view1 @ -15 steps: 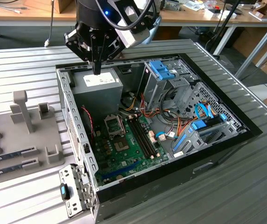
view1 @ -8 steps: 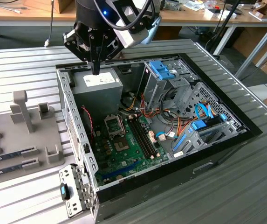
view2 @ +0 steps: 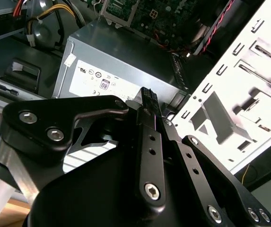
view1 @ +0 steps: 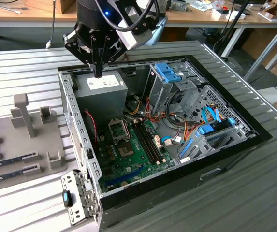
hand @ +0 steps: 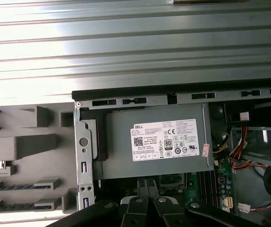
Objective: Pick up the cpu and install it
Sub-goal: 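Reach for the cpu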
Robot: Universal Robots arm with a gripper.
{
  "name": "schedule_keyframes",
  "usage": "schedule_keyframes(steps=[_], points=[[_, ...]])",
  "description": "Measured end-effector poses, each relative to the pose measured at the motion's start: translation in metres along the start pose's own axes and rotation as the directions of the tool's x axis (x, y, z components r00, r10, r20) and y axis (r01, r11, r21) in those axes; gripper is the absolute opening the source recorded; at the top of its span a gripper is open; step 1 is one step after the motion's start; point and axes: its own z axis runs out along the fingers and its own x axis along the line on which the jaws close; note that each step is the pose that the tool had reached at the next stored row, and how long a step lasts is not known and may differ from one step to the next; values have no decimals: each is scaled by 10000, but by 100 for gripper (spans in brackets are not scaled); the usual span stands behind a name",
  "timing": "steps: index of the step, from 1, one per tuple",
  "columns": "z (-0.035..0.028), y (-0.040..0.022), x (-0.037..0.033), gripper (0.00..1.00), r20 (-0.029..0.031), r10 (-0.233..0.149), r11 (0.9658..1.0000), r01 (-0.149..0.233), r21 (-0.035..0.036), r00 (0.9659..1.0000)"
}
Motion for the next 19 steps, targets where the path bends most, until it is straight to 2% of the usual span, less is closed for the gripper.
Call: schedule_keyframes(steps=[19], points=[[-2,-7,94,11,0,-1,10000,1,0,10000]])
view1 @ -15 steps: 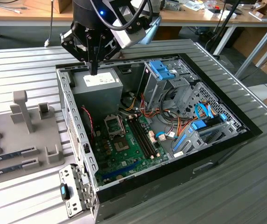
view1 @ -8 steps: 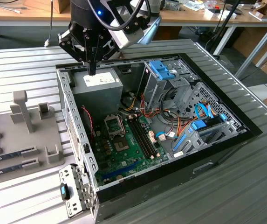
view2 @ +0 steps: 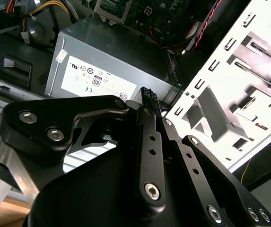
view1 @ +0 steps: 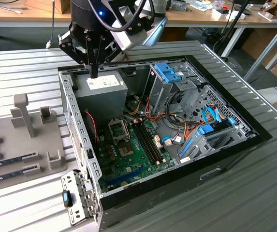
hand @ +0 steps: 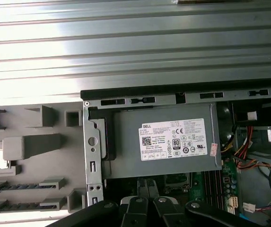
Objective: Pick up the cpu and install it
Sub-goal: 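Reach for the cpu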
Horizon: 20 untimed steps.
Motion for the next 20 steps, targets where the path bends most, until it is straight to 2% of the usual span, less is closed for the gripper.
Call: schedule_keyframes(steps=[20], points=[[-2,-6,81,11,0,1,10000,-1,0,10000]])
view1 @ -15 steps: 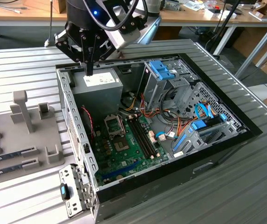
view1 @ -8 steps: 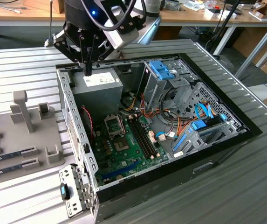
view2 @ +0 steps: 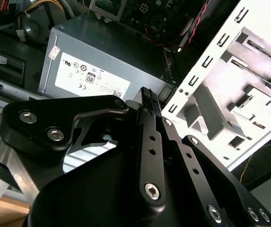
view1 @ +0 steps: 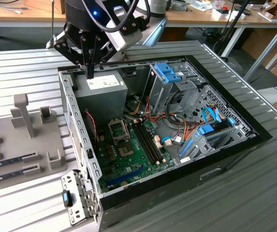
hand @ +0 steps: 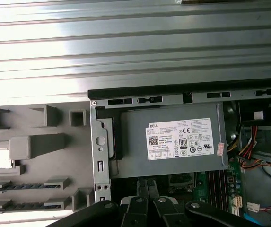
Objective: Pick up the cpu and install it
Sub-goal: 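Reach for the cpu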
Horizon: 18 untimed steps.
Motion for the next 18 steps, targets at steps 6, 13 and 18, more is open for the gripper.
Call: schedule_keyframes(steps=[6,13,18], points=[[0,-2,31,11,1,0,10000,0,-1,10000],[-1,-4,56,11,0,0,10000,0,0,10000],[-1,-6,79,11,1,0,10000,0,-1,10000]])
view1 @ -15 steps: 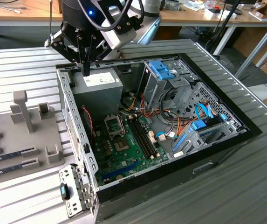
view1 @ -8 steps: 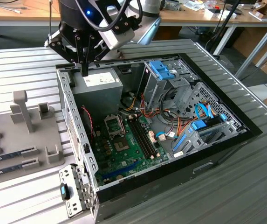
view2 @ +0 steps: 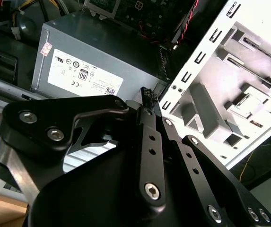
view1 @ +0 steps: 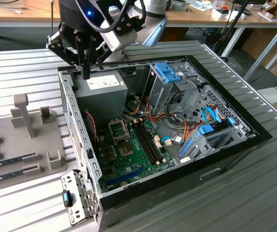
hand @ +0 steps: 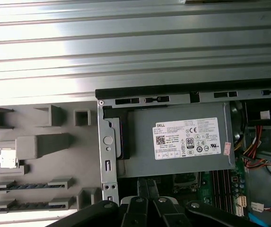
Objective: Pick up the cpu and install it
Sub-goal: 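Reach for the cpu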
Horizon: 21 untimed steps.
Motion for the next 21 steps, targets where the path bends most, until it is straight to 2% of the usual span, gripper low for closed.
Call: schedule_keyframes(steps=[21], points=[[0,-7,86,11,0,0,10000,0,0,10000]])
